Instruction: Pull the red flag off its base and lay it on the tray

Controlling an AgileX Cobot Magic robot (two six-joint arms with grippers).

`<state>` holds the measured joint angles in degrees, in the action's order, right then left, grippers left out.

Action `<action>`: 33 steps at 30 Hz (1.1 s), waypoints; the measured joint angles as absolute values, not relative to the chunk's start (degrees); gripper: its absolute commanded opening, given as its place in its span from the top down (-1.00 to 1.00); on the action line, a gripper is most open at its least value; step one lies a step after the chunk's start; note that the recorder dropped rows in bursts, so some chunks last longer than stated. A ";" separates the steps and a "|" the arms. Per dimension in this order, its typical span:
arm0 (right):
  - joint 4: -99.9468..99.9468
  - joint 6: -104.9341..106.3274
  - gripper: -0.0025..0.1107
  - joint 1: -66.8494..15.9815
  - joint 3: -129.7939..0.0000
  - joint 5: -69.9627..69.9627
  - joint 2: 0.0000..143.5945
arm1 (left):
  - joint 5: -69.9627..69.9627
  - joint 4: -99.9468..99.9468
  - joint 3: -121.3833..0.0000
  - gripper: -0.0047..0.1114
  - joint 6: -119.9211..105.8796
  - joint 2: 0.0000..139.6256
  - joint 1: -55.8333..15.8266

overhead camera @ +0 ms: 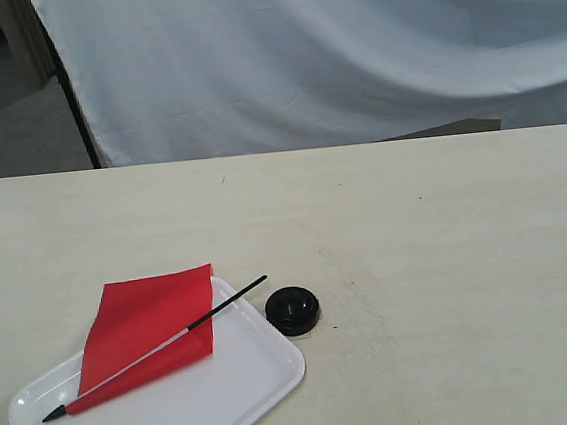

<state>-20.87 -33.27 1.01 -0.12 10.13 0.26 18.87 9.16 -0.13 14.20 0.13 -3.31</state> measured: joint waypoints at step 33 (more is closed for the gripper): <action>1.16 -10.66 0.95 1.01 -0.12 11.00 0.26 | 18.87 9.16 -0.13 0.92 14.20 0.13 -3.31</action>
<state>1.16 -10.66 1.01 -0.12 11.00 0.26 18.87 9.16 -0.13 14.20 0.13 -3.31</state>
